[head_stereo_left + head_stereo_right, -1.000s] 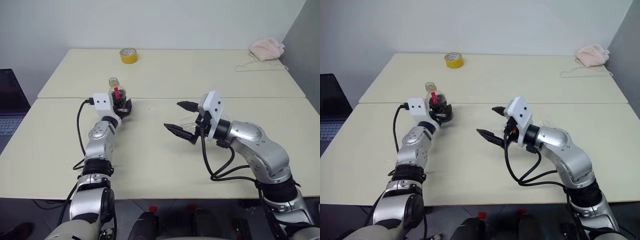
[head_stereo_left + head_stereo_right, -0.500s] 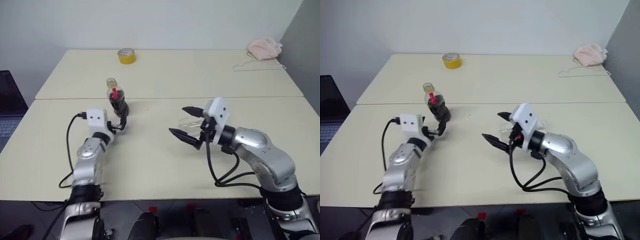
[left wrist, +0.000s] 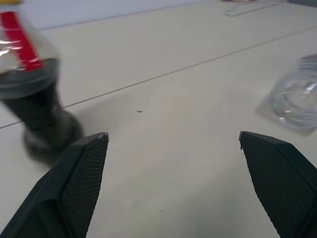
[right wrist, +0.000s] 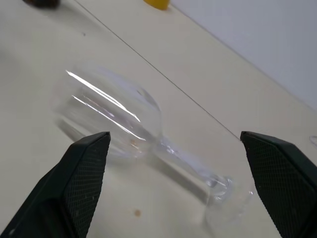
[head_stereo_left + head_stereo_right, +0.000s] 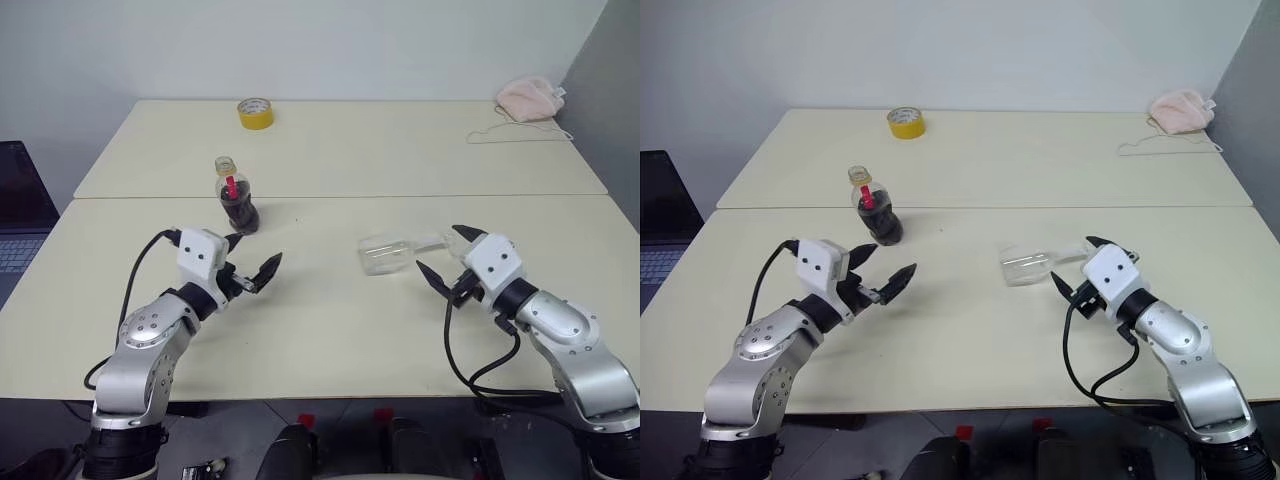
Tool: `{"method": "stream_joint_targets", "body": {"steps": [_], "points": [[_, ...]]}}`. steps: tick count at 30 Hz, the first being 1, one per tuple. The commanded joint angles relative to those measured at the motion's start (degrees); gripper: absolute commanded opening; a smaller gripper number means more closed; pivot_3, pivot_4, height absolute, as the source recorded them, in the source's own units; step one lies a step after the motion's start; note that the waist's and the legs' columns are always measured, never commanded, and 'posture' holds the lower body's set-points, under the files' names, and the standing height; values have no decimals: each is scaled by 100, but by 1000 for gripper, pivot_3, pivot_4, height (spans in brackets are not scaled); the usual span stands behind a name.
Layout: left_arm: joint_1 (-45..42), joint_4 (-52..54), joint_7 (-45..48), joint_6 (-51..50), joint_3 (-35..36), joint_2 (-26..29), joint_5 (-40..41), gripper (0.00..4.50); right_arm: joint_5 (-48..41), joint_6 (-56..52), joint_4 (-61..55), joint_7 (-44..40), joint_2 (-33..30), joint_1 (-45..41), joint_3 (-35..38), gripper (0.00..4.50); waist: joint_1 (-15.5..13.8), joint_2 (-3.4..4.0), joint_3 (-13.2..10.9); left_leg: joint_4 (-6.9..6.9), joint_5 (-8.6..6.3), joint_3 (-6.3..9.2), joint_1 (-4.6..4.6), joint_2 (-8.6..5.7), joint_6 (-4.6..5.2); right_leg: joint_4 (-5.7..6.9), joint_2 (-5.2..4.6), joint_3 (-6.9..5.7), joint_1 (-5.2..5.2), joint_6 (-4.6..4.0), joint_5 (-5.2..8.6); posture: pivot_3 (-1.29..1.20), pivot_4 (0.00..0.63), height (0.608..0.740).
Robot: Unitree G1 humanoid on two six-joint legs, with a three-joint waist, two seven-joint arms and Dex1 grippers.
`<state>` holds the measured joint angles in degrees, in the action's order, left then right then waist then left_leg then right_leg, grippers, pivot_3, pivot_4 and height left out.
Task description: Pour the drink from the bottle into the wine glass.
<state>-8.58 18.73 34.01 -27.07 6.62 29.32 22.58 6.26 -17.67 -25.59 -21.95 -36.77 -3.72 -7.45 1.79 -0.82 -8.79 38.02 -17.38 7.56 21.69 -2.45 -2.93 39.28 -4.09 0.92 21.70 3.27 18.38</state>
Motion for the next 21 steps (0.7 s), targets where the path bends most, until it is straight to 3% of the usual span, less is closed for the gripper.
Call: {"method": "stream_joint_targets", "body": {"steps": [1, 8, 21], "points": [[-252, 209, 551, -8, -183, 139, 304, 4468, 1318, 333, 193, 408, -63, -219, -601, 4500, 6, 0, 0, 0, 0, -1, 0, 0, 0, 0, 0, 1, 2, 0, 0, 0, 150, 740], [-402, 313, 1118, 31, -494, 384, 402, 4468, 2852, 106, 1154, 948, 58, -627, -960, 4500, 4, 1, -1, 1, 1, -1, 3, 1, -1, -11, 0, 1, -2, 0, 0, 0, 150, 740], [-483, 0, 1044, 275, -649, 190, 222, 4468, 3816, 612, 2689, 1452, 330, -1715, -1205, 4500, 14, 2, -1, 1, 1, -4, 2, 2, -2, -15, 0, 3, -2, -1, 0, 0, 150, 740]]}}
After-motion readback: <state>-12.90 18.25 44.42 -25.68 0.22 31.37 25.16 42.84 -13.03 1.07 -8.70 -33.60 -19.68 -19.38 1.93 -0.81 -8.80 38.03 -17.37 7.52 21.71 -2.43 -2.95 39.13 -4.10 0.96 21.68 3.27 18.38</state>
